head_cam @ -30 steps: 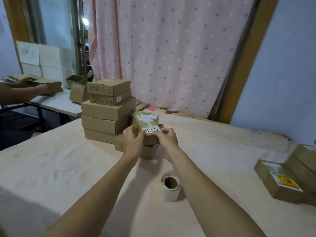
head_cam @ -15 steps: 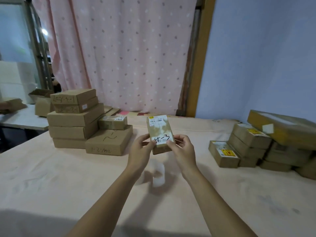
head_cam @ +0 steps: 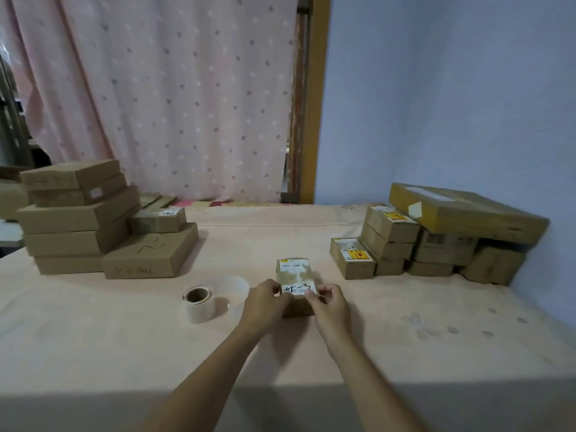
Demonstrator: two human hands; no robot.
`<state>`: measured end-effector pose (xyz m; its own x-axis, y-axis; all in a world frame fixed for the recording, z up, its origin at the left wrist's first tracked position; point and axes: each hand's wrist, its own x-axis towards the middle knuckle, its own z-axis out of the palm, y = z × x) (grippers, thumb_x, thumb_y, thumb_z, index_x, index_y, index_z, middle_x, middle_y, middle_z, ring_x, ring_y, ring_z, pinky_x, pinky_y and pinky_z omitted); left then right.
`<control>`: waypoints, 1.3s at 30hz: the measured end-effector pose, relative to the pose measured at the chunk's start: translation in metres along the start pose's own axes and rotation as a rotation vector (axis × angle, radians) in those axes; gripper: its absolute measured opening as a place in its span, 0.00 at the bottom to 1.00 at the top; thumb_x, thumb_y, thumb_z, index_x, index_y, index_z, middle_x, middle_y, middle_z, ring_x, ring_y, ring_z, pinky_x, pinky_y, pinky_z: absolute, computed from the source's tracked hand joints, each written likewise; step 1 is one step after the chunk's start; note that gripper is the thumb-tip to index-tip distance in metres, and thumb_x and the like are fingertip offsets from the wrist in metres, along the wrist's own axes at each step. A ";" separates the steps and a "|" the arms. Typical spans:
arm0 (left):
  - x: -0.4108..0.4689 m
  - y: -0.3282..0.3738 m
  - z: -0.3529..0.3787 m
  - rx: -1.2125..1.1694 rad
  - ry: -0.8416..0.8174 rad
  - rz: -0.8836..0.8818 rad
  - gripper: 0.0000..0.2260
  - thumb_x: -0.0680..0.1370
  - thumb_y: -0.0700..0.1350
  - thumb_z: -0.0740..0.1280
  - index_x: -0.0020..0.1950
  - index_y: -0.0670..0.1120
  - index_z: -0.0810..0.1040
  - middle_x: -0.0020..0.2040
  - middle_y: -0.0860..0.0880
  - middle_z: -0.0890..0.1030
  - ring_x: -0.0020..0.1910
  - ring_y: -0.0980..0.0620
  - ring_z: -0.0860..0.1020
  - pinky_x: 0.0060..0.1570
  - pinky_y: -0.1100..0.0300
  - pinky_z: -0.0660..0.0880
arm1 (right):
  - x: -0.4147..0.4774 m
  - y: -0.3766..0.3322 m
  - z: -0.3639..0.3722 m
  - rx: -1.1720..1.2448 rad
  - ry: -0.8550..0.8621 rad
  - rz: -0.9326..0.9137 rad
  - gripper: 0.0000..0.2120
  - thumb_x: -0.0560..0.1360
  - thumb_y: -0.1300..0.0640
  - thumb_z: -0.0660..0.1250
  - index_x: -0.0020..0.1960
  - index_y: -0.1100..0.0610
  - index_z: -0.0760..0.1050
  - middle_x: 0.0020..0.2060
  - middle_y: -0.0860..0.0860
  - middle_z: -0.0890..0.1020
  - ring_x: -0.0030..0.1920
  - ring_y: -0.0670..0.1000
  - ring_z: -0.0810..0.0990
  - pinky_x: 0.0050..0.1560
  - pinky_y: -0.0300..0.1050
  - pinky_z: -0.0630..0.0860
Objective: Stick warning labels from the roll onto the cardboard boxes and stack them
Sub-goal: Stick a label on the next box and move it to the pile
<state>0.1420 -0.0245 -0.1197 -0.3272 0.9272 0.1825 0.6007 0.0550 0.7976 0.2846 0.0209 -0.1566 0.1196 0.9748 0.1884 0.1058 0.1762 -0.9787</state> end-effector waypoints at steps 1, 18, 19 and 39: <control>0.000 0.000 0.003 0.031 -0.009 -0.003 0.12 0.77 0.49 0.67 0.57 0.47 0.83 0.52 0.52 0.84 0.48 0.53 0.78 0.41 0.61 0.70 | -0.002 0.002 -0.002 -0.041 0.000 -0.007 0.10 0.75 0.54 0.76 0.49 0.51 0.76 0.47 0.47 0.84 0.48 0.46 0.83 0.40 0.30 0.73; 0.007 -0.050 -0.099 0.817 0.329 0.065 0.14 0.76 0.49 0.65 0.36 0.41 0.76 0.38 0.45 0.80 0.46 0.43 0.74 0.38 0.53 0.65 | -0.004 0.010 -0.007 -0.044 0.093 -0.035 0.09 0.80 0.49 0.69 0.49 0.55 0.78 0.45 0.47 0.83 0.47 0.48 0.81 0.41 0.37 0.72; 0.005 -0.053 -0.104 0.860 0.290 0.055 0.14 0.76 0.51 0.65 0.38 0.42 0.77 0.38 0.47 0.80 0.46 0.44 0.74 0.38 0.53 0.65 | -0.004 0.010 -0.006 -0.041 0.097 -0.041 0.08 0.80 0.50 0.69 0.49 0.55 0.78 0.45 0.48 0.83 0.48 0.49 0.81 0.43 0.40 0.72; 0.002 -0.058 -0.138 0.345 0.034 0.073 0.17 0.72 0.51 0.74 0.32 0.42 0.72 0.32 0.44 0.68 0.32 0.51 0.68 0.35 0.54 0.58 | -0.021 -0.005 -0.002 -0.038 0.109 -0.174 0.05 0.82 0.56 0.66 0.47 0.50 0.76 0.47 0.45 0.81 0.47 0.43 0.80 0.44 0.38 0.73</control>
<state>0.0056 -0.0766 -0.0864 -0.2946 0.9208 0.2556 0.8329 0.1163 0.5411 0.2833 -0.0002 -0.1550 0.2022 0.9091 0.3643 0.1710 0.3335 -0.9271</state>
